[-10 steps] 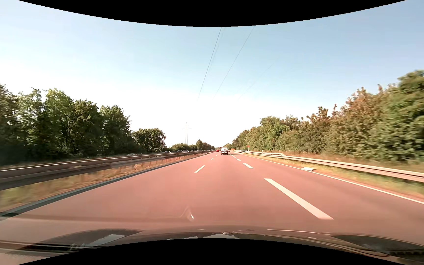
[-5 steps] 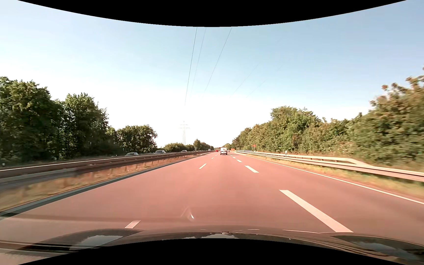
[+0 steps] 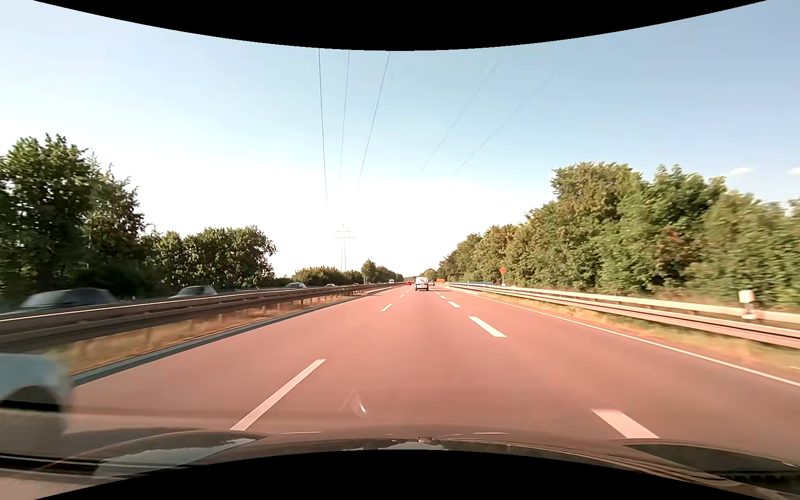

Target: Follow the waypoints while adhering to traffic rules and regulations

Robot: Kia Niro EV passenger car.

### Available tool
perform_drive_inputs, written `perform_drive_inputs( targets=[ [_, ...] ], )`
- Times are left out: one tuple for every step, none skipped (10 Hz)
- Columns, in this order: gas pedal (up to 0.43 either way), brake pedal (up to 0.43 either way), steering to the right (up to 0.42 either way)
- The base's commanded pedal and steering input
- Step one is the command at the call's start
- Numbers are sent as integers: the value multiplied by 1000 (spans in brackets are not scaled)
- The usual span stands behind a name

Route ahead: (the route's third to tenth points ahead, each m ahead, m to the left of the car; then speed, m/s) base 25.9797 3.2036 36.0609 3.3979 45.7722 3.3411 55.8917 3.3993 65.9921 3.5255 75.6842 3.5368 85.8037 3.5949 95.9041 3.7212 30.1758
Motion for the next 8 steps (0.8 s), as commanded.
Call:
perform_drive_inputs(
  targets=[
    [339,6,-6],
    [350,6,-6],
    [350,6,-4],
    [350,6,-3],
    [350,6,-1],
    [350,6,-1],
    [350,6,-1],
    [350,6,-2]
  ],
)
